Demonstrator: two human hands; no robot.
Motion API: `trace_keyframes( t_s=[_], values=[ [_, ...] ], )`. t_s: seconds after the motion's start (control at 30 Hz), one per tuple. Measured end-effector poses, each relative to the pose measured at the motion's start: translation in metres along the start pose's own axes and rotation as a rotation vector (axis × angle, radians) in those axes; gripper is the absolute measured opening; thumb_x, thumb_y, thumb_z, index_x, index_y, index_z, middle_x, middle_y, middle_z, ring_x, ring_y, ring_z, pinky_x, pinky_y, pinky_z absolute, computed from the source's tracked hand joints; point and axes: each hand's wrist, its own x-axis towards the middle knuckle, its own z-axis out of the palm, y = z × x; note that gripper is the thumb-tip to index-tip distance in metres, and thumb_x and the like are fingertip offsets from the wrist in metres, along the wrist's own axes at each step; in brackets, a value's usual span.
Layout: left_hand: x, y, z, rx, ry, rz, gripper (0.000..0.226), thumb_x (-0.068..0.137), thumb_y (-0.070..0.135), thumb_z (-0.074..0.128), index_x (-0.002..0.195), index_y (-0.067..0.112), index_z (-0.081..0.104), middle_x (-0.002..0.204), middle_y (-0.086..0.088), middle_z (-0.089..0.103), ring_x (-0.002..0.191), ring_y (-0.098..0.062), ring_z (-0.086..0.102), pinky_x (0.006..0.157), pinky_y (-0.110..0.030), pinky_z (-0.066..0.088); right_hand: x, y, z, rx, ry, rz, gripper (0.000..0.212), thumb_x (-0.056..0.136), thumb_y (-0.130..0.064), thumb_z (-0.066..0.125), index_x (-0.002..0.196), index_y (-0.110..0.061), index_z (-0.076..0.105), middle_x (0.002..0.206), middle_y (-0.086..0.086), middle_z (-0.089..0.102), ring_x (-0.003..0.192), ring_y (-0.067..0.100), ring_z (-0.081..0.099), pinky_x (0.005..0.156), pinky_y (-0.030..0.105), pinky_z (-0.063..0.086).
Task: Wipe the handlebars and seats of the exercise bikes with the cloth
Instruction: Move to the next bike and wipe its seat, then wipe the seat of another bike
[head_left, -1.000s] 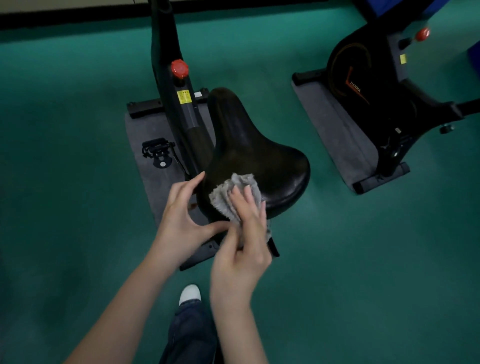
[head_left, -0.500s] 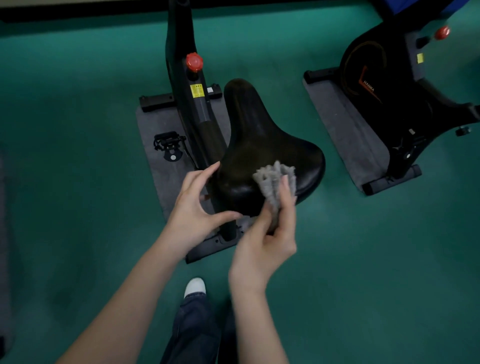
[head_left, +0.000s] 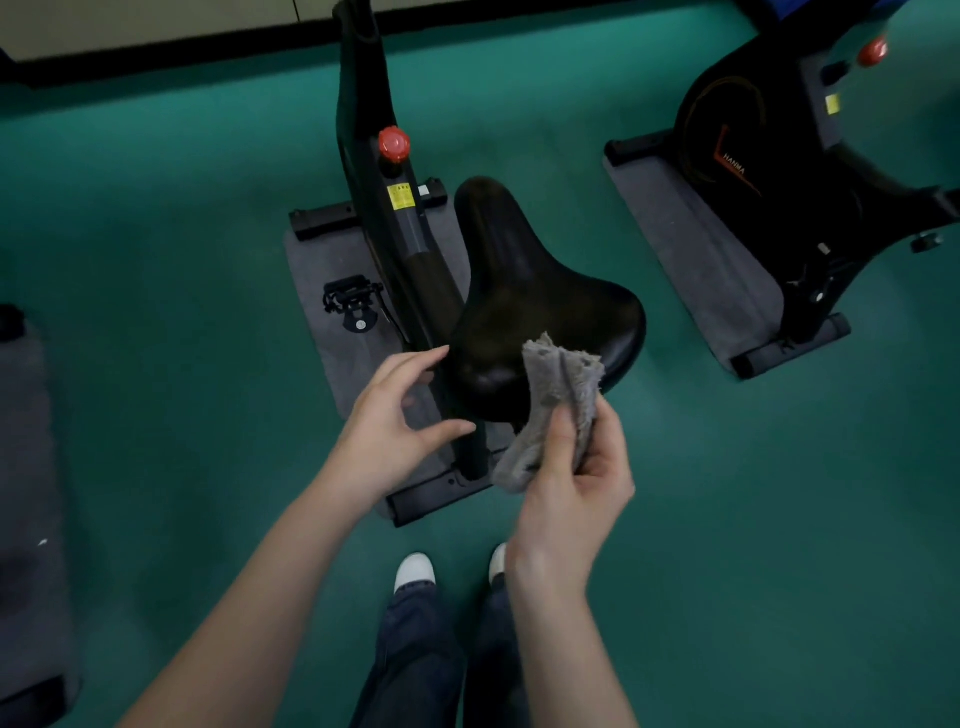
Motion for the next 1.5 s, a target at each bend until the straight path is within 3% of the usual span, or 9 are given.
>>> trace_keyframes(
  t_s=[0.1, 0.27, 0.4, 0.57, 0.8, 0.93, 1.07, 1.3, 1.5],
  values=[
    [-0.006, 0.012, -0.004, 0.093, -0.023, 0.011, 0.071, 0.071, 0.025, 0.081, 0.134, 0.027, 0.049, 0.124, 0.01, 0.048, 0.115, -0.005, 0.049, 0.102, -0.026, 0.04, 0.012, -0.011, -0.02, 0.002, -0.015, 0.069, 0.02, 0.095, -0.004, 0.052, 0.109, -0.009, 0.065, 0.099, 0.007, 0.069, 0.09, 0.011, 0.061, 0.085, 0.034, 0.051],
    [-0.027, 0.037, -0.014, 0.186, -0.071, 0.011, 0.064, 0.075, 0.025, 0.077, 0.133, 0.025, 0.05, 0.122, 0.01, 0.048, 0.111, -0.005, 0.05, 0.102, -0.03, 0.04, 0.029, -0.031, -0.064, -0.01, -0.046, 0.099, 0.025, 0.096, -0.005, 0.05, 0.094, -0.024, 0.066, 0.08, -0.013, 0.066, 0.076, 0.005, 0.057, 0.071, 0.021, 0.048],
    [-0.043, 0.059, -0.013, 0.271, -0.115, 0.019, 0.061, 0.077, 0.027, 0.075, 0.133, 0.021, 0.051, 0.123, 0.007, 0.05, 0.11, -0.007, 0.051, 0.101, -0.028, 0.04, 0.039, -0.045, -0.106, -0.029, -0.023, 0.112, 0.025, 0.095, -0.005, 0.051, 0.091, -0.024, 0.066, 0.074, -0.015, 0.065, 0.069, 0.001, 0.055, 0.063, 0.013, 0.046],
    [-0.049, 0.091, 0.012, 0.374, -0.16, 0.034, 0.057, 0.08, 0.033, 0.072, 0.133, 0.023, 0.051, 0.122, 0.014, 0.047, 0.113, -0.006, 0.05, 0.099, -0.021, 0.036, 0.054, -0.053, -0.163, 0.0, 0.041, 0.143, 0.028, 0.094, -0.002, 0.051, 0.087, -0.024, 0.067, 0.074, -0.012, 0.064, 0.068, 0.002, 0.054, 0.063, 0.012, 0.045],
    [-0.04, 0.161, 0.114, 0.437, -0.26, 0.115, 0.052, 0.083, 0.037, 0.068, 0.131, 0.025, 0.051, 0.119, 0.016, 0.047, 0.115, -0.007, 0.05, 0.097, -0.021, 0.037, 0.1, -0.077, -0.275, 0.05, 0.12, 0.157, 0.026, 0.094, -0.002, 0.051, 0.088, -0.019, 0.069, 0.066, -0.013, 0.061, 0.059, 0.0, 0.052, 0.057, 0.009, 0.043],
    [-0.034, 0.203, 0.191, 0.463, -0.328, 0.192, 0.05, 0.085, 0.04, 0.066, 0.13, 0.025, 0.052, 0.124, 0.014, 0.049, 0.118, -0.005, 0.047, 0.097, -0.018, 0.034, 0.131, -0.091, -0.343, 0.043, 0.182, 0.133, 0.031, 0.094, -0.004, 0.052, 0.085, -0.027, 0.071, 0.078, -0.01, 0.067, 0.074, 0.005, 0.058, 0.066, 0.012, 0.048],
    [-0.034, 0.246, 0.274, 0.469, -0.43, 0.26, 0.047, 0.085, 0.041, 0.064, 0.128, 0.023, 0.055, 0.126, 0.011, 0.053, 0.119, -0.006, 0.048, 0.101, -0.023, 0.038, 0.162, -0.103, -0.411, 0.042, 0.252, 0.122, 0.033, 0.094, -0.003, 0.053, 0.083, -0.028, 0.071, 0.077, -0.012, 0.067, 0.072, 0.004, 0.058, 0.066, 0.012, 0.047],
    [-0.03, 0.291, 0.373, 0.536, -0.56, 0.358, 0.049, 0.086, 0.043, 0.063, 0.129, 0.024, 0.053, 0.127, 0.012, 0.052, 0.12, -0.006, 0.047, 0.1, -0.017, 0.032, 0.195, -0.108, -0.495, 0.066, 0.389, 0.167, 0.03, 0.094, -0.004, 0.052, 0.084, -0.027, 0.07, 0.076, -0.012, 0.067, 0.072, 0.005, 0.058, 0.065, 0.012, 0.047],
    [0.002, 0.309, 0.422, 0.707, -0.646, 0.403, 0.054, 0.089, 0.047, 0.056, 0.135, 0.022, 0.047, 0.135, 0.006, 0.049, 0.127, -0.013, 0.043, 0.108, -0.032, 0.032, 0.23, -0.101, -0.526, 0.087, 0.462, 0.241, 0.026, 0.095, -0.003, 0.051, 0.09, -0.022, 0.067, 0.087, -0.004, 0.069, 0.083, 0.012, 0.061, 0.081, 0.026, 0.047]
  ],
)
